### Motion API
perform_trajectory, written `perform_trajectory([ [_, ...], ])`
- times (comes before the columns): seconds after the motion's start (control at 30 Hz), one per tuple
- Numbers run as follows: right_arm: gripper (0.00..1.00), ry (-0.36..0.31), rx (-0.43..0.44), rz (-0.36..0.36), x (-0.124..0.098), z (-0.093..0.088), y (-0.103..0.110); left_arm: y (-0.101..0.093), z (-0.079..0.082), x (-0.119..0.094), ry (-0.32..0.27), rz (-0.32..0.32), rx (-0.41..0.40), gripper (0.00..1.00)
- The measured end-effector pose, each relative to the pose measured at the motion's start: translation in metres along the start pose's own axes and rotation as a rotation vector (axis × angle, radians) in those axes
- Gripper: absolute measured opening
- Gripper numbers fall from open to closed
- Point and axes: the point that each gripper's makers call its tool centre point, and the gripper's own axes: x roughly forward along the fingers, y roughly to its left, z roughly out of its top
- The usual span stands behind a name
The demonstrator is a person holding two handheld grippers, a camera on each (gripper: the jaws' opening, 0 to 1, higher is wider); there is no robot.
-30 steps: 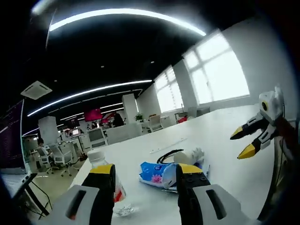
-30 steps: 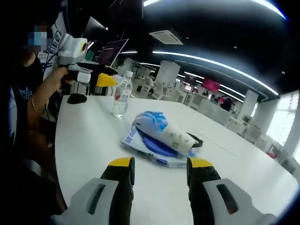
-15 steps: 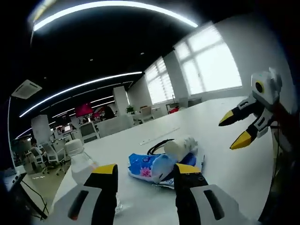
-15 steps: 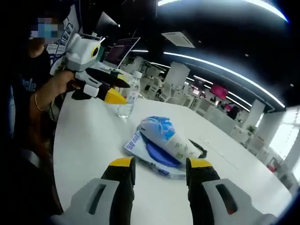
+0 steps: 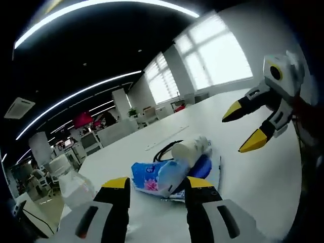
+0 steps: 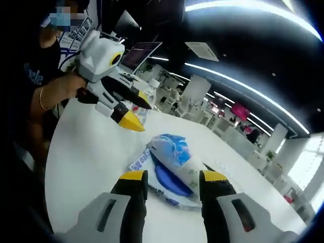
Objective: Arrange the tabletop items into an orderly group along one side of the table until the central work area is clear of visible clutter.
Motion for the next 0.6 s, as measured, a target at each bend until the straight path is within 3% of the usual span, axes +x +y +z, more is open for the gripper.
perform_trajectory([
  [0.33,0.36,0.008,-0.098,0.094,0.029,0.009,0.006,-0.005,-0.003,0.018,0.016,-0.023,-0.017,0.39],
  [0.6,0.33,0.034,-0.146,0.118,0.049,0.009,0.009,-0.005,-0.01,0.026,0.04,-0.019,-0.017,0.38],
])
